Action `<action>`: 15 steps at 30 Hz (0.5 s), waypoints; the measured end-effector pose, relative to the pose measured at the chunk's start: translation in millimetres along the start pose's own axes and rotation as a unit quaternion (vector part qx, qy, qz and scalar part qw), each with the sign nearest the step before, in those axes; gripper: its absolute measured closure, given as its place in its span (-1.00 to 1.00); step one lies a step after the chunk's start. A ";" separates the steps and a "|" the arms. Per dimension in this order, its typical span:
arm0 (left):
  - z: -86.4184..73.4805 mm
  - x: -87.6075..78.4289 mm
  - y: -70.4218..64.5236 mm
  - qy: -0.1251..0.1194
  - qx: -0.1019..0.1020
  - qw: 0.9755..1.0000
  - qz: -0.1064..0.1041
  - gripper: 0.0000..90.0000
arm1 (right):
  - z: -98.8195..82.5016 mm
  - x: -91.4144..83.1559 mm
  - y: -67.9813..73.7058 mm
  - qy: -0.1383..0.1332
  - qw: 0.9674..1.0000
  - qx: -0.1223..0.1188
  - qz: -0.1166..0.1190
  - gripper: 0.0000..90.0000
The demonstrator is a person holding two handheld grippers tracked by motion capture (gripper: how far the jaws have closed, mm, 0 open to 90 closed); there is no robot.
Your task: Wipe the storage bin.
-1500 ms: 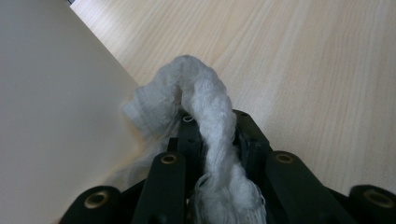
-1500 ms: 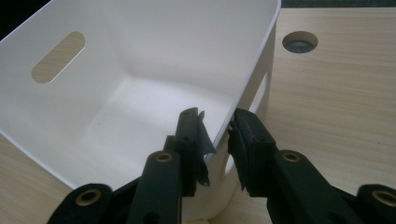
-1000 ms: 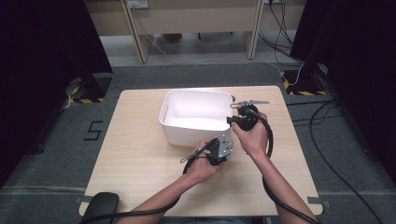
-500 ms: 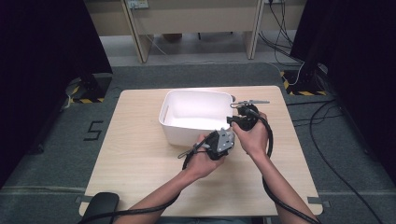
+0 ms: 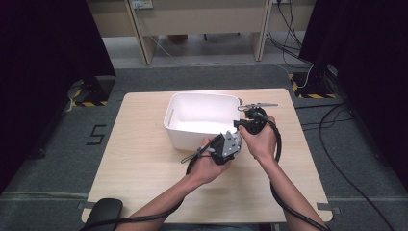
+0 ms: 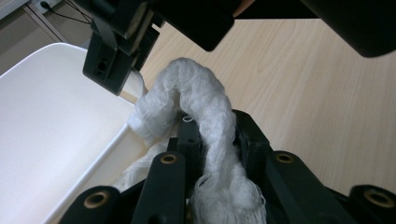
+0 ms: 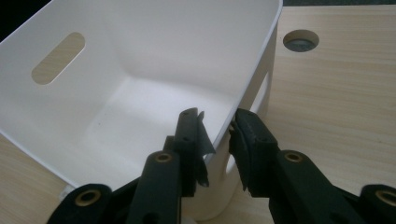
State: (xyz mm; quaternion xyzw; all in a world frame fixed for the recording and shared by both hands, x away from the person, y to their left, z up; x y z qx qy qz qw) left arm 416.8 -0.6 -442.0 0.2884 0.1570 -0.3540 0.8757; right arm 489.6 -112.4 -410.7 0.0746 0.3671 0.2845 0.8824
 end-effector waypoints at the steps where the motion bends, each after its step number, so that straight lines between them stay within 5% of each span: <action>1: -2.4 -1.7 0.5 0.002 -0.003 1.000 -0.001 0.67 | 0.0 -0.4 0.0 0.002 1.000 0.003 0.001 0.58; 14: -53.4 -47.0 28.9 0.032 -0.015 0.999 0.003 0.67 | 3.4 3.9 1.9 0.008 1.000 0.008 -0.007 0.44; 15: -66.9 -59.2 38.9 0.040 -0.022 0.999 0.011 0.67 | 4.2 4.9 0.8 0.009 1.000 0.009 -0.006 0.44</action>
Point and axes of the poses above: each handheld gripper's, and its own axes: x roughly forward along the jaws, z roughly out of its top, y roughly to its left, the point moved 4 cm from there along x, roughly forward along the jaws, and after that the axes turned 9 degrees about z, right-handed, at the moved point
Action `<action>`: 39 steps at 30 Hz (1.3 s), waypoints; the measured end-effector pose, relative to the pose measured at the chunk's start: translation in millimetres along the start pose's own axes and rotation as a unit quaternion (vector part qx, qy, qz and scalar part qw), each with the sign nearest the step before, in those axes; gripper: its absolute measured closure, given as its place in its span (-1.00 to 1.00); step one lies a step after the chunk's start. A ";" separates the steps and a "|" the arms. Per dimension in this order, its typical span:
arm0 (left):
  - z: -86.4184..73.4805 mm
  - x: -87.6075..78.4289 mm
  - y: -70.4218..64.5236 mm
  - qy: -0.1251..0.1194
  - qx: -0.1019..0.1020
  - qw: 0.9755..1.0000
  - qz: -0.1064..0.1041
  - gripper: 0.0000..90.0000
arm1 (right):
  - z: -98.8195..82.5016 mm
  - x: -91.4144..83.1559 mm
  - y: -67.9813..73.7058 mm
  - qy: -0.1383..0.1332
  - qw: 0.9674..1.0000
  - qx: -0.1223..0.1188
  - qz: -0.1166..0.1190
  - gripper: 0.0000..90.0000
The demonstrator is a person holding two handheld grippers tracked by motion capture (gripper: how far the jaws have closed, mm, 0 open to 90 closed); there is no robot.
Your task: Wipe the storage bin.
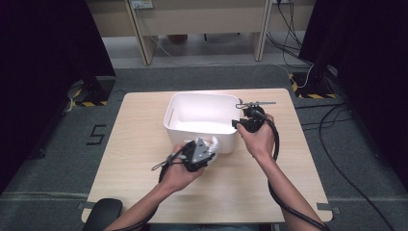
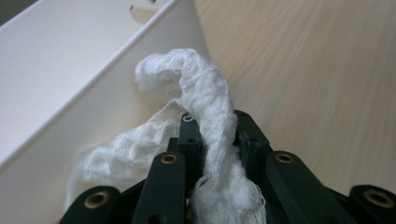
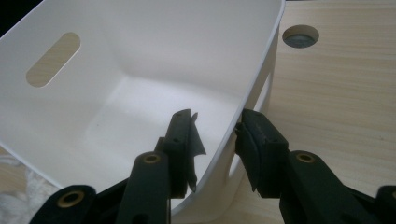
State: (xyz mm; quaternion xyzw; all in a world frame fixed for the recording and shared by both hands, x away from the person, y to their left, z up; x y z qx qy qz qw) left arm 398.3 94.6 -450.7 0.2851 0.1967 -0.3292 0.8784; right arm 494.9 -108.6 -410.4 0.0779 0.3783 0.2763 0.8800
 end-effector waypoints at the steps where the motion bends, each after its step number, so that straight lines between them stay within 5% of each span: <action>1: -7.0 -5.9 6.1 0.005 -0.005 1.000 0.006 0.67 | 0.3 0.5 -0.7 -0.001 1.000 0.000 0.000 0.44; 7: -42.5 -33.4 42.7 0.020 -0.043 0.998 0.049 0.67 | 0.5 3.3 -1.5 0.001 1.000 0.004 -0.003 0.43; 15: -77.6 -66.6 84.9 0.037 -0.086 0.989 0.116 0.67 | -0.4 4.9 -2.8 0.007 1.000 0.004 -0.008 0.51; 20: -97.0 -77.6 122.1 0.049 -0.121 0.977 0.167 0.67 | 1.8 4.9 -4.2 0.013 1.000 0.021 -0.005 0.56; 22: -98.0 -75.2 131.6 0.050 -0.124 0.975 0.179 0.67 | 2.9 4.9 -5.1 0.016 1.000 0.018 -0.005 0.60; 28: -95.1 -60.4 148.1 0.052 -0.125 0.974 0.182 0.66 | 11.6 4.9 -11.8 0.031 0.999 -0.012 0.002 0.87; 30: -91.3 -51.3 154.6 0.046 -0.112 0.976 0.179 0.67 | 14.0 0.8 -10.7 0.021 1.000 -0.016 0.014 0.77; 36: -90.7 -38.5 152.9 0.045 -0.116 0.979 0.161 0.66 | 9.2 -43.8 -10.0 -0.019 0.999 -0.037 0.015 0.81; 39: -92.3 -37.3 148.3 0.043 -0.121 0.980 0.149 0.67 | -7.6 -53.8 -15.2 0.003 0.999 -0.023 0.022 0.89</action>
Point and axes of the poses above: each handheld gripper's, and its own axes: x roughly forward along the jaws, z roughly out of its top, y roughly to its left, the point moved 4 cm from there along x, roughly forward along the jaws, and after that the axes turned 9 degrees about z, right-handed, at the moved point
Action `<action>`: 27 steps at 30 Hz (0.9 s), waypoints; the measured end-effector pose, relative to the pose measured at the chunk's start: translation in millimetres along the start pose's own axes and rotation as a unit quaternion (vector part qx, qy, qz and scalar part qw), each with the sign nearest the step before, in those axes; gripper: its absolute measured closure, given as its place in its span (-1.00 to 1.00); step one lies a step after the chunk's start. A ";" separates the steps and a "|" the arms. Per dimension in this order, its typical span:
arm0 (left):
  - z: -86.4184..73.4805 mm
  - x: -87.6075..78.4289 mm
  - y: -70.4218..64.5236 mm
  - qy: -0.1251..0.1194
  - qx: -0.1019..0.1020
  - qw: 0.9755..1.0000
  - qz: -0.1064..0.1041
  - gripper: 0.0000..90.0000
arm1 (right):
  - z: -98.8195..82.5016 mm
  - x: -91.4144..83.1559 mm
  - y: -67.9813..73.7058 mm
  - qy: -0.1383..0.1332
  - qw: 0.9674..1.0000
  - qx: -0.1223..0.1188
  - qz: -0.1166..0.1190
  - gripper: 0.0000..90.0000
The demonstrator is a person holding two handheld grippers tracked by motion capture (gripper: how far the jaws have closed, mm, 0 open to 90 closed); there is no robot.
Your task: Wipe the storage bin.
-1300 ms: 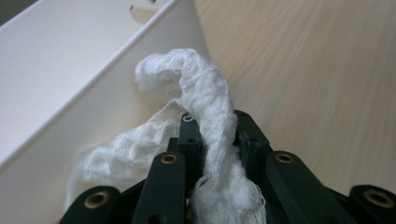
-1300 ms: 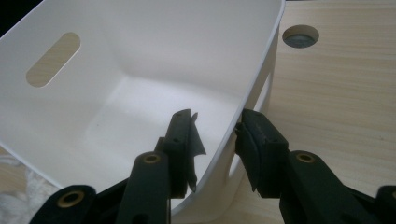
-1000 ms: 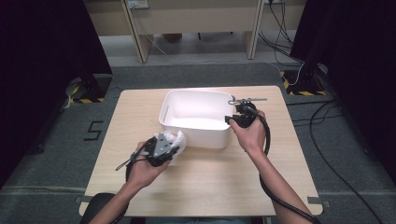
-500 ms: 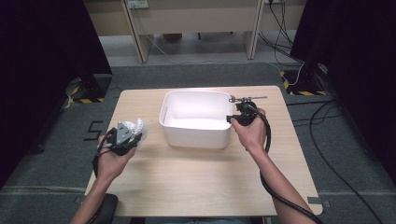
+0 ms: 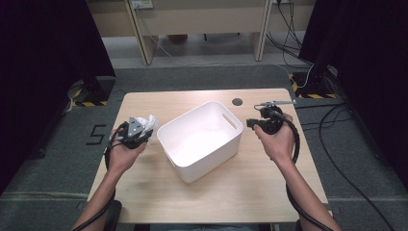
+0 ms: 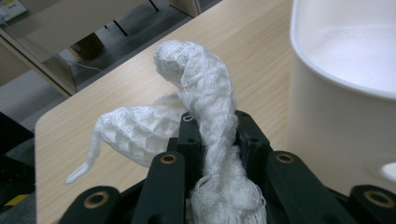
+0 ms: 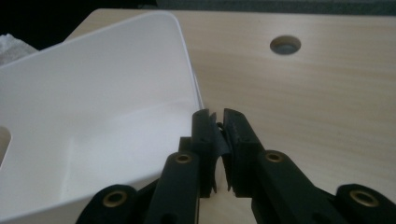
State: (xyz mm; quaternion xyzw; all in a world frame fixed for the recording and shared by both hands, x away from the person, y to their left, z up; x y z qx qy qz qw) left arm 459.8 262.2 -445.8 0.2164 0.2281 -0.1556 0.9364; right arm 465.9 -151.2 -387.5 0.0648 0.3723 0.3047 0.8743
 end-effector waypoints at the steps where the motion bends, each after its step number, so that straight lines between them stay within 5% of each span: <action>1: -0.9 -1.1 -1.5 -0.002 0.000 1.000 -0.006 0.67 | -6.5 -0.5 -0.3 0.007 1.000 0.002 0.003 0.91; 6: -4.4 -3.8 -9.8 -0.007 0.010 1.000 -0.019 0.67 | -34.0 5.7 8.2 0.031 0.999 0.010 0.031 0.95; 11: -7.1 -7.1 -18.6 -0.010 0.021 0.999 -0.028 0.67 | -43.1 20.8 24.6 0.047 0.997 -0.011 0.053 0.95; 21: -20.5 -21.5 -28.3 -0.014 0.006 0.999 -0.030 0.67 | -19.1 54.3 21.8 0.034 0.999 0.002 0.043 0.94; 27: -17.0 -21.1 -41.9 -0.020 0.015 0.999 -0.040 0.67 | -4.9 75.1 30.1 0.031 0.999 -0.003 0.041 0.92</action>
Point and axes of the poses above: each handheld gripper's, and its own axes: x roughly forward along the jaws, z roughly out of its top, y roughly to its left, the point moved 4 cm from there along x, roughly forward along the jaws, and after that the axes turned 9 degrees about z, right-handed, at the moved point
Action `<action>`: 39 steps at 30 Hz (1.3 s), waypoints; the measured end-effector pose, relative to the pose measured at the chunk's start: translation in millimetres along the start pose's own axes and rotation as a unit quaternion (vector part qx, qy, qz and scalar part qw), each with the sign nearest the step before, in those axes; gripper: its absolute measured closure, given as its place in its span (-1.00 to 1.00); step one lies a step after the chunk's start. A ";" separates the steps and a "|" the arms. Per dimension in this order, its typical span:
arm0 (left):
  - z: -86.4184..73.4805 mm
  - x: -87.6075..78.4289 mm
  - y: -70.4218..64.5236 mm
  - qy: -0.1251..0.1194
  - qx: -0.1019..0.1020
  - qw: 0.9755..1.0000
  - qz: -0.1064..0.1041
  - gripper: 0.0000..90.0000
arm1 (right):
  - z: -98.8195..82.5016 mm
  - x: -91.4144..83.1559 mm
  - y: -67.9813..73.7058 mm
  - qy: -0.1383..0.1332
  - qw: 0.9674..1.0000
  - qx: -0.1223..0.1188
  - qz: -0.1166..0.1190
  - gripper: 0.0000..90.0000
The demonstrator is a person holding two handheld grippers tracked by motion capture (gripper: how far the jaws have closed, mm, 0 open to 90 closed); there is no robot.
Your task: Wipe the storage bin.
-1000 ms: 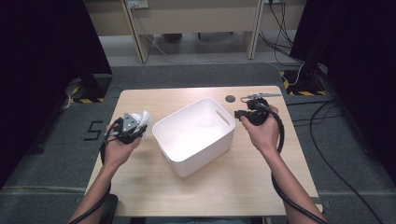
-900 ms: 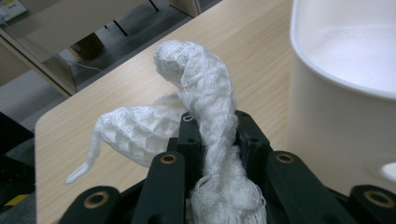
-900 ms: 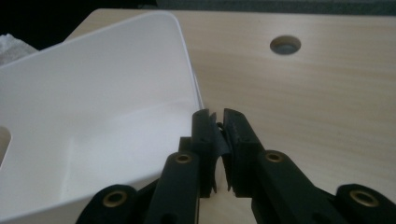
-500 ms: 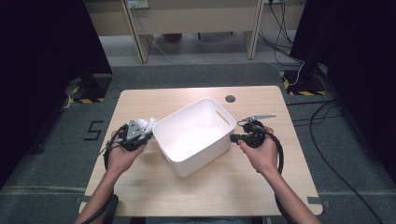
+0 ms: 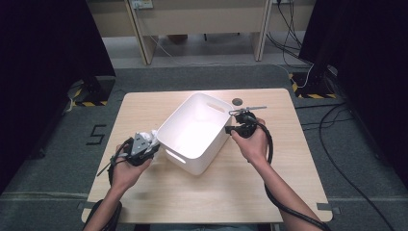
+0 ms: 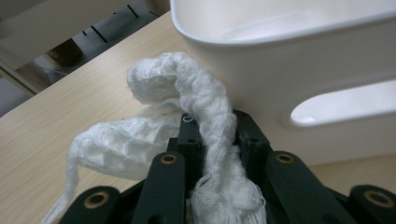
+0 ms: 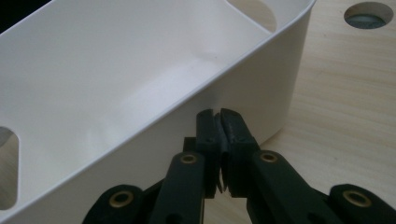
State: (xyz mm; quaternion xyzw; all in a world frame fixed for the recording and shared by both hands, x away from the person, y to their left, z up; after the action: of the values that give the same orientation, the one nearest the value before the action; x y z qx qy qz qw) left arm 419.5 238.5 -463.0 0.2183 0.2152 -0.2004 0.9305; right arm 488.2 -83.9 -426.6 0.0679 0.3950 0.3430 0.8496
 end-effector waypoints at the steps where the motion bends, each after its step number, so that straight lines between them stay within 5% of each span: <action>1: 1.2 1.8 -0.9 -0.001 0.001 1.000 -0.002 0.67 | 2.1 1.8 0.9 0.000 1.000 -0.005 0.000 0.91; 20: 27.9 10.2 -44.6 -0.013 0.060 0.997 -0.040 0.67 | 9.5 -8.9 -16.5 -0.028 0.999 0.003 -0.030 0.80; 26: 24.6 1.5 -44.5 -0.017 0.050 0.998 -0.037 0.66 | 12.0 -25.8 -16.7 -0.061 0.998 0.023 -0.022 0.72; 31: 27.0 -6.9 -48.1 -0.028 0.050 0.998 -0.036 0.66 | 15.1 -35.7 -5.5 -0.081 0.997 0.012 -0.010 0.69; 39: 30.8 -12.0 -57.8 -0.032 0.060 0.997 -0.048 0.66 | 11.6 -27.0 0.7 -0.061 0.998 0.013 -0.003 0.61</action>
State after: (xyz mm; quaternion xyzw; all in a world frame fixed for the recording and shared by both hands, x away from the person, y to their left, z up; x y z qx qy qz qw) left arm 392.2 179.0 -450.7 0.2564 0.1831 -0.2646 0.9114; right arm 483.9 -98.8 -401.6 0.0984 0.3467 0.3304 0.8723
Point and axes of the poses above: each handheld gripper's, and its own axes: x roughly forward along the jaws, z roughly out of its top, y roughly to its left, the point moved 4 cm from there along x, roughly forward along the jaws, and after that the axes turned 9 degrees about z, right-handed, at the moved point
